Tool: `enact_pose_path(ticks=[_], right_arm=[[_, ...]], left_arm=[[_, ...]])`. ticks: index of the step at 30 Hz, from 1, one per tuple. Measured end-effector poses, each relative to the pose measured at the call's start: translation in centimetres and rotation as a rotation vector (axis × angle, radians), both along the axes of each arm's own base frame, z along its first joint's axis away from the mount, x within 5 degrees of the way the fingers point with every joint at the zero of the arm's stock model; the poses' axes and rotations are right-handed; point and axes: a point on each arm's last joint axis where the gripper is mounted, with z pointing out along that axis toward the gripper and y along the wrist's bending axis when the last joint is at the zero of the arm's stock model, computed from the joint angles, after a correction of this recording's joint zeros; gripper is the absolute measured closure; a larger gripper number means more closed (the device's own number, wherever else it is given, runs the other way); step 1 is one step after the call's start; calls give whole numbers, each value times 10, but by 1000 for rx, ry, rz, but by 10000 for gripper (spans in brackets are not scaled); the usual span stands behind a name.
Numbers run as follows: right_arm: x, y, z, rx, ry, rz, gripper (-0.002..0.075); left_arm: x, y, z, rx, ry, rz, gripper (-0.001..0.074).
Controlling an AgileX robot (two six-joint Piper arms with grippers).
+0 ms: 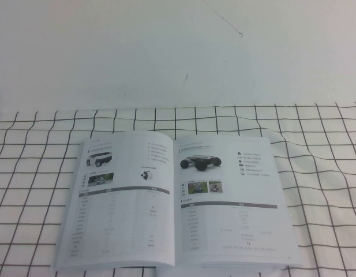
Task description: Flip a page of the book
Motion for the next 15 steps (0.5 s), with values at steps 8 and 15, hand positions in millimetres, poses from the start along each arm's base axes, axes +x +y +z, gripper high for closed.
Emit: enact_pose_path(ticks=[8, 15], right_arm=[[0, -9, -2, -39, -144, -67, 728], [3, -23, -31, -38, -416, -318, 728]], left_arm=[[0, 0, 0, 0, 2, 0, 737], [0, 0, 0, 0, 2, 0, 737]])
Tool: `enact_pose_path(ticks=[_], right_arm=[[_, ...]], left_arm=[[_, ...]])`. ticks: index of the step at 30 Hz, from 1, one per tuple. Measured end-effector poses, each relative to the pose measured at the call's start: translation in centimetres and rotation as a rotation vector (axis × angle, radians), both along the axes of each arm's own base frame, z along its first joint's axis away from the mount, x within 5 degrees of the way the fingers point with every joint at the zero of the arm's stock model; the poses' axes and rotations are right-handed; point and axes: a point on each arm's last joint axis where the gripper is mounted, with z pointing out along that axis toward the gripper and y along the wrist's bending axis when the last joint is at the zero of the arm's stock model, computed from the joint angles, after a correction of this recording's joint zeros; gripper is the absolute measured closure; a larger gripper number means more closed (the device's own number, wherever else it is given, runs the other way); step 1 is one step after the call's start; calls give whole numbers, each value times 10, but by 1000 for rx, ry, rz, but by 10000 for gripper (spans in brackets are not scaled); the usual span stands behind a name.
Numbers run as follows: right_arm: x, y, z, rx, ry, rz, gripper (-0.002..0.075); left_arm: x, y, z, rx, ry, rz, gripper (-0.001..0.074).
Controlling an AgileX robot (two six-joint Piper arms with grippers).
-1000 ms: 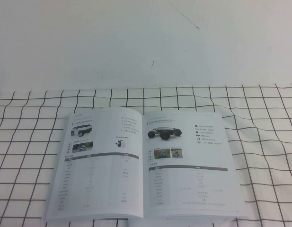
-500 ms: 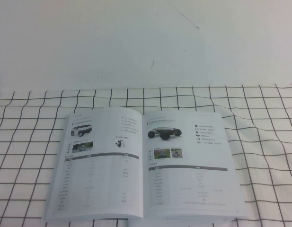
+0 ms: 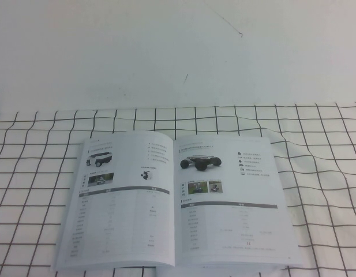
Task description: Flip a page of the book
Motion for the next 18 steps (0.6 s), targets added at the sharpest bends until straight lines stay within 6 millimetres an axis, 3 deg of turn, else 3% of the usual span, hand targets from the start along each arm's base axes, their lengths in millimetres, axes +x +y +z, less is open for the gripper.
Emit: enact_pose_path(ticks=[8, 18], right_arm=[[3, -6, -62, -41, 115, -115, 728], [4, -6, -63, -23, 91, -126, 728]], left_arm=[[0, 0, 0, -2, 0, 0, 737], [0, 0, 0, 3, -1, -1, 737]])
